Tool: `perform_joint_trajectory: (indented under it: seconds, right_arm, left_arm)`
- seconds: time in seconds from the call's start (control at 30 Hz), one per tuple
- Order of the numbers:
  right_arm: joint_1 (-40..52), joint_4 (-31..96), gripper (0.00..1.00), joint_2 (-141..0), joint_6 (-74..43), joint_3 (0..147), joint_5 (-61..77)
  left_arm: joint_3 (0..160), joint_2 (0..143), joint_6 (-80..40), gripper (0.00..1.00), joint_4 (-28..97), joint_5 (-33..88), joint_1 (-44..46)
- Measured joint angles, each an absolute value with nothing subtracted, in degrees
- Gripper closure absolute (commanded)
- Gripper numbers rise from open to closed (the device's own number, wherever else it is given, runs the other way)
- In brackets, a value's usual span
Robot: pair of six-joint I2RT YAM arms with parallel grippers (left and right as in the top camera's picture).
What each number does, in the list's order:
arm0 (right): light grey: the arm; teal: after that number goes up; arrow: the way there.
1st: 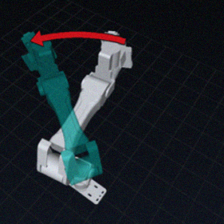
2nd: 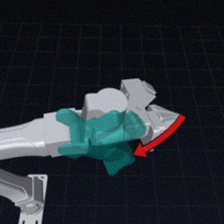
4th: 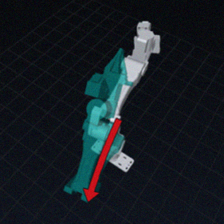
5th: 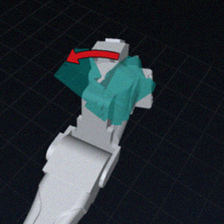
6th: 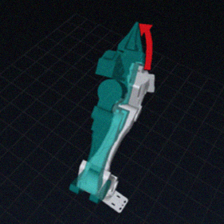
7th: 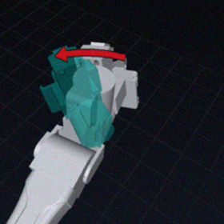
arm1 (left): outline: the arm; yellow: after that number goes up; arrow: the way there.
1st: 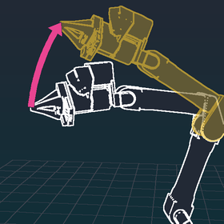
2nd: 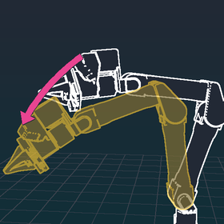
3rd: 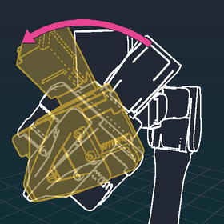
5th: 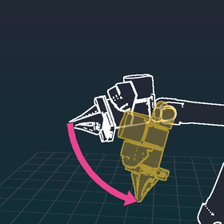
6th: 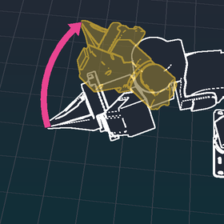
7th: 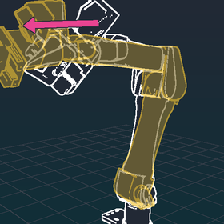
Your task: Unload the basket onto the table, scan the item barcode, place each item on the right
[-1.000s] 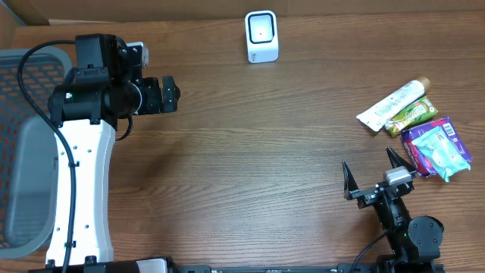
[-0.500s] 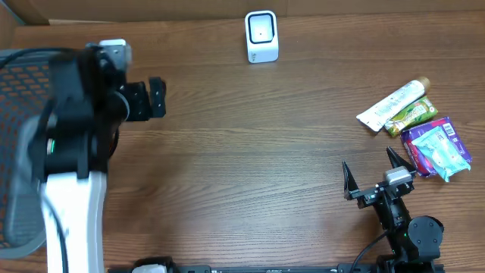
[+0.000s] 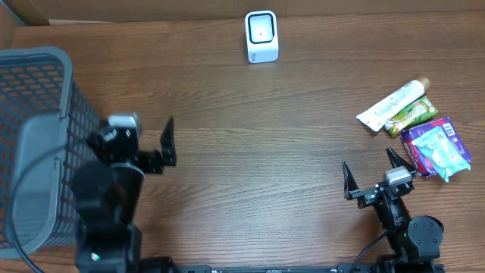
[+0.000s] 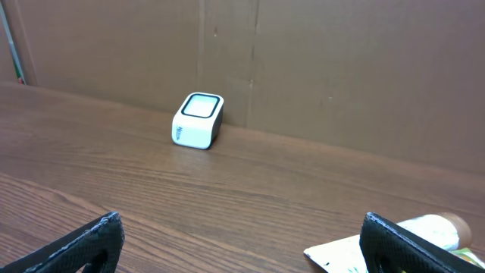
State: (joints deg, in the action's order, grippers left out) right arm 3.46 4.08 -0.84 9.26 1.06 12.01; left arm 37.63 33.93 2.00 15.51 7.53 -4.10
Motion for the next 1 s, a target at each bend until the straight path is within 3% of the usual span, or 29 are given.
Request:
perform_joint_trajectory:
  seconds: [0.27,0.53,1.0]
  right_arm:
    - [3.5,4.1,0.00,-0.8,9.3,1.1,12.0]
    - [3.5,4.1,0.00,-0.8,9.2,1.1,12.0]
    - [3.5,4.1,0.00,-0.8,9.3,1.1,12.0]
  left_arm:
    - [16.7,17.2,2.1,0.00,4.2,7.7,-3.4]
    - [6.4,4.3,2.1,0.00,1.2,2.5,-1.0]
    - [0.7,1.0,6.0,0.00,-1.6,0.2,-0.7]
